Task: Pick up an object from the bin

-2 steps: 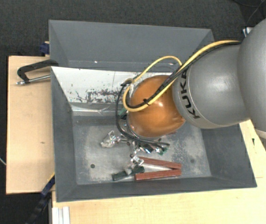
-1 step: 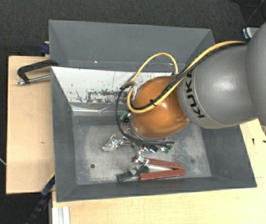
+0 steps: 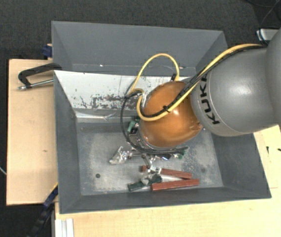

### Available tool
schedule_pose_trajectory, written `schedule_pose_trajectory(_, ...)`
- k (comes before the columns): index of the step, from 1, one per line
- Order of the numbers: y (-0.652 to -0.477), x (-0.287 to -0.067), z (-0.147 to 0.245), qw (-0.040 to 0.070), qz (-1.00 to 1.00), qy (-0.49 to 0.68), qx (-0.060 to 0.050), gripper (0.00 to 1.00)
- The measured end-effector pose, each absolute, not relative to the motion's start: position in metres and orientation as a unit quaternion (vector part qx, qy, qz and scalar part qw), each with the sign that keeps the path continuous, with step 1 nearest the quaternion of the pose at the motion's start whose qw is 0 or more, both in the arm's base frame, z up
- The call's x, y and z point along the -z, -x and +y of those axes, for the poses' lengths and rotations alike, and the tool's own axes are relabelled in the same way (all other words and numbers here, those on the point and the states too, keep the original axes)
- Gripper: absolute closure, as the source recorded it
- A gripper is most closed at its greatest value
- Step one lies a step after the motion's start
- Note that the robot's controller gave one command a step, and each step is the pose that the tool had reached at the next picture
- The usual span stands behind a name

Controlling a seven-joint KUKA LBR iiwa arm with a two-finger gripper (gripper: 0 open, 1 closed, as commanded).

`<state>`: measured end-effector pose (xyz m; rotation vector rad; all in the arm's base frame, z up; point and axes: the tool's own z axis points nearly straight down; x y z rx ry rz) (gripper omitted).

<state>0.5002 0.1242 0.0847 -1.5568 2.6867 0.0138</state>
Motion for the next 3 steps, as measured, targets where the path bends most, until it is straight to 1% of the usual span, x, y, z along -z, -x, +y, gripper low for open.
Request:
schedule_pose_trajectory(1, -0.5, -0.111, 0.069, 0.004, 0.879, 0.477, -0.001, 0.0)
schedule_pose_trajectory(2, -0.505, -0.13, 0.043, 0.004, 0.851, 0.524, 0.002, 0.0)
schedule_pose_trajectory(3, -0.499, -0.11, 0.053, 0.001, 0.785, 0.619, 0.0, 0.0)
